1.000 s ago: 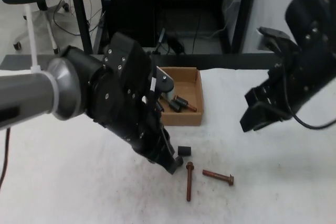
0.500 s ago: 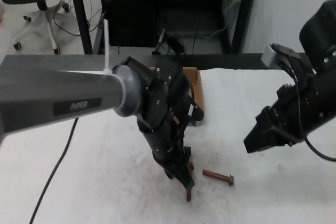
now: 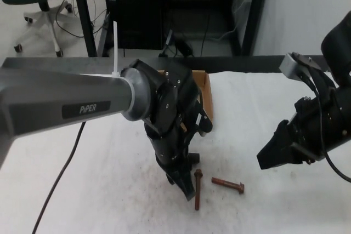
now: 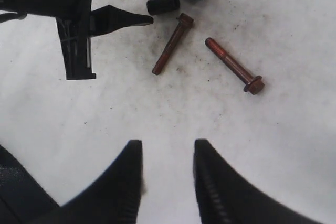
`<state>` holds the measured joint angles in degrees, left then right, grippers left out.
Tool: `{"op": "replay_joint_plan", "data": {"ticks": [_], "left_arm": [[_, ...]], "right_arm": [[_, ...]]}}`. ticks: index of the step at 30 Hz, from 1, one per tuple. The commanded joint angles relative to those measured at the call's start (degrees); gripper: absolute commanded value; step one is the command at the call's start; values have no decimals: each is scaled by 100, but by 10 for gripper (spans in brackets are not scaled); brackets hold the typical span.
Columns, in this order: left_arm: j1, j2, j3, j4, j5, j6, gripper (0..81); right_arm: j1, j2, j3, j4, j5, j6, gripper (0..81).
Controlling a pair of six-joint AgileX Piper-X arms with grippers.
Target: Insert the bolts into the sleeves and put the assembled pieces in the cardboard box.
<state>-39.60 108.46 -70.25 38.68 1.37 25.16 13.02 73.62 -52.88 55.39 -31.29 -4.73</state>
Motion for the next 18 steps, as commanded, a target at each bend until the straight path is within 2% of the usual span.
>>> {"op": "replay_joint_plan", "data": {"ticks": [1,18], "left_arm": [[-19,2,-77,-80,-64,51,384],[-19,467,-451,-23,-64,14,384]], "right_arm": [[-27,-75,22,-25,-80,-44,312],[-27,-75,19,-42,-80,-44,312]]}}
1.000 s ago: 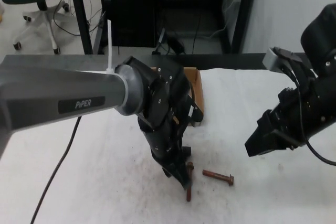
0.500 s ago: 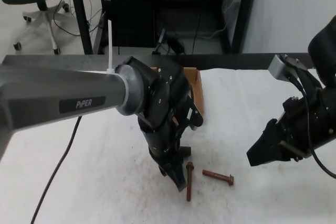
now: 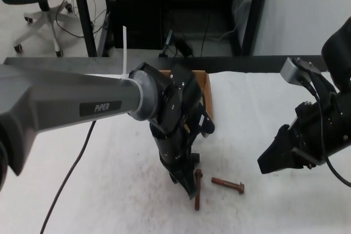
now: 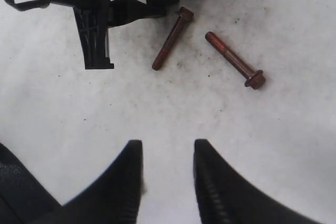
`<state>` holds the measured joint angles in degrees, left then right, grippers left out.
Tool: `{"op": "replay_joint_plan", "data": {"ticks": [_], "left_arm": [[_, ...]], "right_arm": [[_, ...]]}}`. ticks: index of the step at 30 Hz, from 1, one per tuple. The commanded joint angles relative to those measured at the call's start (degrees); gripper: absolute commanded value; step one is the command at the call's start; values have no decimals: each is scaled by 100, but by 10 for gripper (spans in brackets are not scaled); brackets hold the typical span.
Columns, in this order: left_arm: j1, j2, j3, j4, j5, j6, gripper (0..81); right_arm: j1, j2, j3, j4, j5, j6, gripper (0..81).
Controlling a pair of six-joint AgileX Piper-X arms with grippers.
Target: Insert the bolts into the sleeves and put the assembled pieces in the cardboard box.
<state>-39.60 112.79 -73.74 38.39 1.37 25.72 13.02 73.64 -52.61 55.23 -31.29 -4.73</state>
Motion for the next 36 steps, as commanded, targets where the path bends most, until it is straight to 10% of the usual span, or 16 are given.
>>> {"op": "replay_joint_plan", "data": {"ticks": [1,14,21,36], "left_arm": [[-19,58,-142,6,-64,-43,384],[-19,212,-180,180,-64,-43,367],[-19,268,-180,203,-64,62,8],[300,-1235,-2,37,-405,-1376,4]], "right_arm": [[-27,-77,-8,-42,-80,-44,312],[-27,-77,-8,-190,-80,-44,312],[-27,-77,-8,-190,-80,-44,312],[73,-77,-8,-190,-80,573,312]]}}
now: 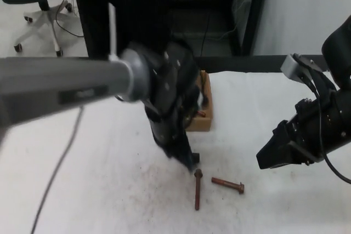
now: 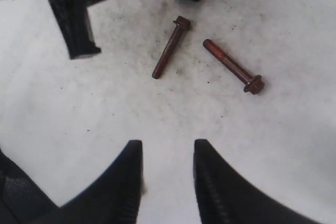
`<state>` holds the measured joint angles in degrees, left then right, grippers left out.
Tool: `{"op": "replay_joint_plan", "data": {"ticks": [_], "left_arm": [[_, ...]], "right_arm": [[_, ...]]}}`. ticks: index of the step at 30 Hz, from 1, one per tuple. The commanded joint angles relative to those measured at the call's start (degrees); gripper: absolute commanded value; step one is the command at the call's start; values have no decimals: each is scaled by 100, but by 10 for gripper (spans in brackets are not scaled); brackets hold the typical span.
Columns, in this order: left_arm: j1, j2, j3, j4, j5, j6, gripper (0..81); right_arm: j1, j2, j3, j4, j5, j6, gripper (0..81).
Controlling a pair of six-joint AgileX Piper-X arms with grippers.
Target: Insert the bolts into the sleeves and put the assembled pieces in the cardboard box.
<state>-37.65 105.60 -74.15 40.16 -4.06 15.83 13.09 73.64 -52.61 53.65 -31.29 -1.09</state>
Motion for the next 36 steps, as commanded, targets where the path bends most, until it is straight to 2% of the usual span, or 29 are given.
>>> {"op": "replay_joint_plan", "data": {"ticks": [1,5,9,12,15,24,31,36], "left_arm": [[157,-701,127,-193,218,-507,4],[429,-1640,727,-338,374,-738,4],[682,-2672,1548,-357,668,-956,4],[864,-3479,2073,-379,830,-1202,4],[990,-4152,2473,-395,829,-1248,4],[1030,-5114,2975,-395,829,-1248,4],[1030,-5114,3224,-395,829,-1248,4],[1030,-5114,3430,-505,829,-1248,4]], "right_arm": [[130,-77,-8,-77,-63,301,312],[524,-77,-8,-448,99,846,308],[1184,-37,-8,-947,1173,1045,263],[1664,122,-8,-1287,1595,1091,234],[1910,449,-29,-1473,1971,1423,226],[1958,1922,-529,-1608,1987,2427,226],[1970,2631,-1453,-1363,2054,2558,226],[1970,3198,-2181,-856,2162,2558,197]]}}
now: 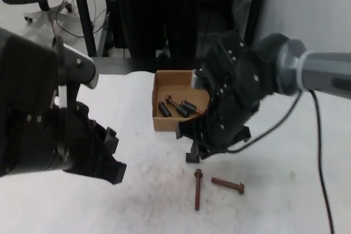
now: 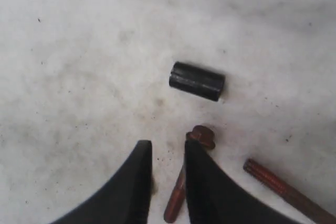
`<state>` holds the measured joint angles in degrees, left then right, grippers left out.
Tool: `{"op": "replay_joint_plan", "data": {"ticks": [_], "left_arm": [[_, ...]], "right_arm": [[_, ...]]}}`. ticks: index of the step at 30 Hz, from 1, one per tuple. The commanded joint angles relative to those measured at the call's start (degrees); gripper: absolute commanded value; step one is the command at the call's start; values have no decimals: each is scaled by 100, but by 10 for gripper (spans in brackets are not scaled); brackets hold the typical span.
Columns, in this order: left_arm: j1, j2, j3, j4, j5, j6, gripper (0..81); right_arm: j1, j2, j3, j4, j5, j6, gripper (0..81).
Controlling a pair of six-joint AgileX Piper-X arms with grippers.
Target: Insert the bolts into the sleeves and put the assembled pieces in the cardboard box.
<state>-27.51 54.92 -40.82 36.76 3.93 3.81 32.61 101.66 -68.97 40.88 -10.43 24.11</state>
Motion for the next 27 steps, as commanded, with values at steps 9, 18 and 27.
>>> {"op": "replay_joint_plan", "data": {"ticks": [9,18,27], "left_arm": [[16,-46,234,-325,30,-46,4],[16,-46,234,-576,30,-46,4],[16,-46,234,-605,47,-46,4]], "right_arm": [[18,803,-1058,1230,158,38,195],[164,803,-1058,1782,157,-3,195],[414,835,-1058,1360,451,165,195]]}}
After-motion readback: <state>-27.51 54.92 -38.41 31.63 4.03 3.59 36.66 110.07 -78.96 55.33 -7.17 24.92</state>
